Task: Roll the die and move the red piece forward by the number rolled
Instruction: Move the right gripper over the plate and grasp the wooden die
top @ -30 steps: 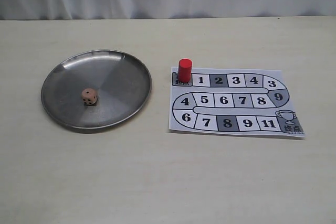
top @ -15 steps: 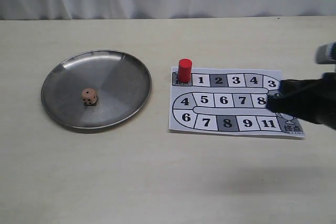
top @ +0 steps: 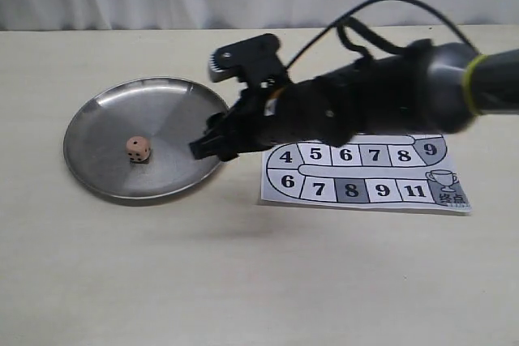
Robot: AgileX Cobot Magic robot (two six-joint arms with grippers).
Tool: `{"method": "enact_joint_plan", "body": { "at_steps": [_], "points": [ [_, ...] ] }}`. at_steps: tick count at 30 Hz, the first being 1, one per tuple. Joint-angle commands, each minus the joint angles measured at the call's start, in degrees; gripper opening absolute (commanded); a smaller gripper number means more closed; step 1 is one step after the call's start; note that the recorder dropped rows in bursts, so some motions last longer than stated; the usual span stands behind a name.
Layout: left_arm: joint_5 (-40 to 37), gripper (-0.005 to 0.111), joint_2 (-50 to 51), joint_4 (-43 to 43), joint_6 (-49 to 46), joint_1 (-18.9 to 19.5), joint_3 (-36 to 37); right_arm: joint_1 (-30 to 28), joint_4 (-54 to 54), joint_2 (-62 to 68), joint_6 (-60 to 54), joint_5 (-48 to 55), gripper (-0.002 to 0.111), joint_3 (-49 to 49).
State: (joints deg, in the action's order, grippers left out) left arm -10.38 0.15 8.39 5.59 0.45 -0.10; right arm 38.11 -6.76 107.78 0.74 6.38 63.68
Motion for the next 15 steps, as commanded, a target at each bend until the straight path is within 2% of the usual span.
{"method": "enact_joint_plan", "body": {
  "at_steps": [1,10,15],
  "points": [
    [0.4,0.0,-0.1,-0.1,0.1,-0.5,0.1,4.0,0.7,9.2,-2.3,6.5,0.061,13.7],
    [0.4,0.0,-0.1,-0.1,0.1,-0.5,0.1,6.3,0.7,25.2,-5.0,12.2,0.061,34.2],
    [0.4,0.0,-0.1,-0.1,0.1,-0.5,0.1,6.6,-0.3,30.6,-5.0,13.2,0.061,40.2]
  ]
}}
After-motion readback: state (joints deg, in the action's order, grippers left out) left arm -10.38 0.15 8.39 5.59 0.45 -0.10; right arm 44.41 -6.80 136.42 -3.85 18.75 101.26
